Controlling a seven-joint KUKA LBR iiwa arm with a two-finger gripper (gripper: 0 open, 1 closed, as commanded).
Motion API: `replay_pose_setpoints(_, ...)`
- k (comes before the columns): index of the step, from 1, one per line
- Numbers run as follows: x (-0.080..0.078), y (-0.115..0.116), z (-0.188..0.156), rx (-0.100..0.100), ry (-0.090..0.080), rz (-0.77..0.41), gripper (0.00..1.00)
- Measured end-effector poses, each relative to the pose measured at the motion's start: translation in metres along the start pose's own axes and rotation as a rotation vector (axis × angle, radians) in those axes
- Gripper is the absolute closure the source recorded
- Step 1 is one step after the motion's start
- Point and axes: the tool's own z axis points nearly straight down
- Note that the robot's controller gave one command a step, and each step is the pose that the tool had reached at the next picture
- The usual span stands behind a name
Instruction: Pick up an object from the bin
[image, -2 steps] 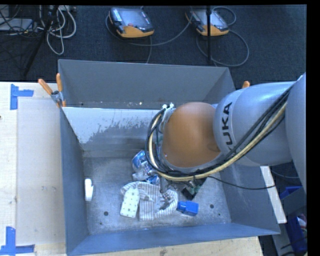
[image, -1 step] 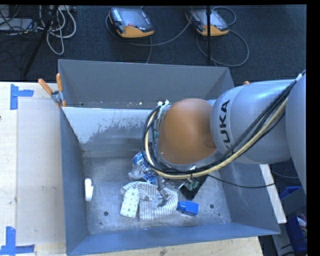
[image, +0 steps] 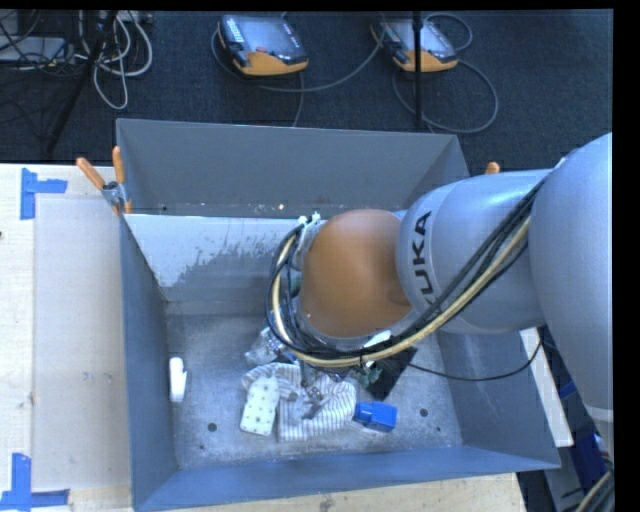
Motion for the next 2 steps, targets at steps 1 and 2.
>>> replay_pose_setpoints(1, -0.0234, 0.0038, 0.0216, -0.006, 0.017, -0.55, 1.0)
replay_pose_setpoints(2, -0.0234, 0.0038, 0.0216, -0.006, 0.017, -0.55, 1.0)
